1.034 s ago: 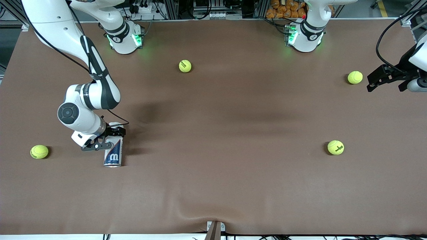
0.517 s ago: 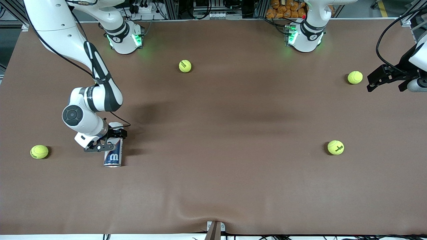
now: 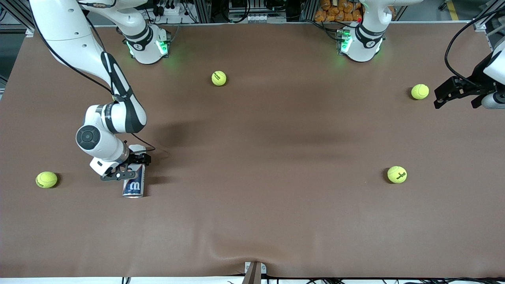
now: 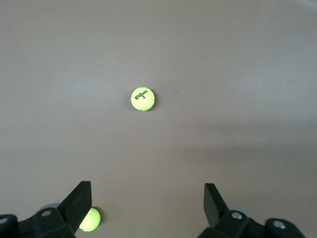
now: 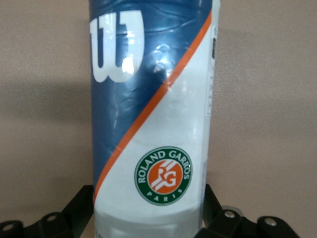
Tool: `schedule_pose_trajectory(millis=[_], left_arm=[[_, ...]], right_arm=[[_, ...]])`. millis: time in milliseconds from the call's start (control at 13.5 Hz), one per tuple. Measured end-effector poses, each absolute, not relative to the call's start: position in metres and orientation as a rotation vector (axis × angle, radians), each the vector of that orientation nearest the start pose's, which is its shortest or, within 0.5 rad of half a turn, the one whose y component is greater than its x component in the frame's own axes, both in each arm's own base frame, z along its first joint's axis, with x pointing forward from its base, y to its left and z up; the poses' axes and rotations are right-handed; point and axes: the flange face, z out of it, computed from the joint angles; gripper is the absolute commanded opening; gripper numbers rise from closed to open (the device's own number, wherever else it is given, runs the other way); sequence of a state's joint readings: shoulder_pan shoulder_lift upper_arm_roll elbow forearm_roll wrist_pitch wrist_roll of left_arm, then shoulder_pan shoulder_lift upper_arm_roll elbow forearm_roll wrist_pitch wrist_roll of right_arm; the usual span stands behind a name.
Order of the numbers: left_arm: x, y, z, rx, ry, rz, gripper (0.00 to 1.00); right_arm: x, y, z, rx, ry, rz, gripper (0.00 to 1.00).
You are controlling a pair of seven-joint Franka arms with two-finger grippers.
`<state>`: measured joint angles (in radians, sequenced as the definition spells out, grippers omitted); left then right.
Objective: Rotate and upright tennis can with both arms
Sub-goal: 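Lower the right gripper and close it around the can's middle, then lift the can with the right gripper and lay it mid-table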
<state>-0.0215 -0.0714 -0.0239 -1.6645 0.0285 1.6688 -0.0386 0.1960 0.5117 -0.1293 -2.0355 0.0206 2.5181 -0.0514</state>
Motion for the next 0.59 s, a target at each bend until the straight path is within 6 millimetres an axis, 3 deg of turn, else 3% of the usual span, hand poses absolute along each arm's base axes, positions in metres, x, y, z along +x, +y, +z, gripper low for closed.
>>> schedule_pose_trajectory(millis=[591], left_arm=[[0.5409, -0.0213, 0.6279, -3.112, 0.011, -0.119, 1.00]], right_arm=[[0.5943, 0.0466, 0.1909, -3.184, -0.204, 0.056, 0.80]])
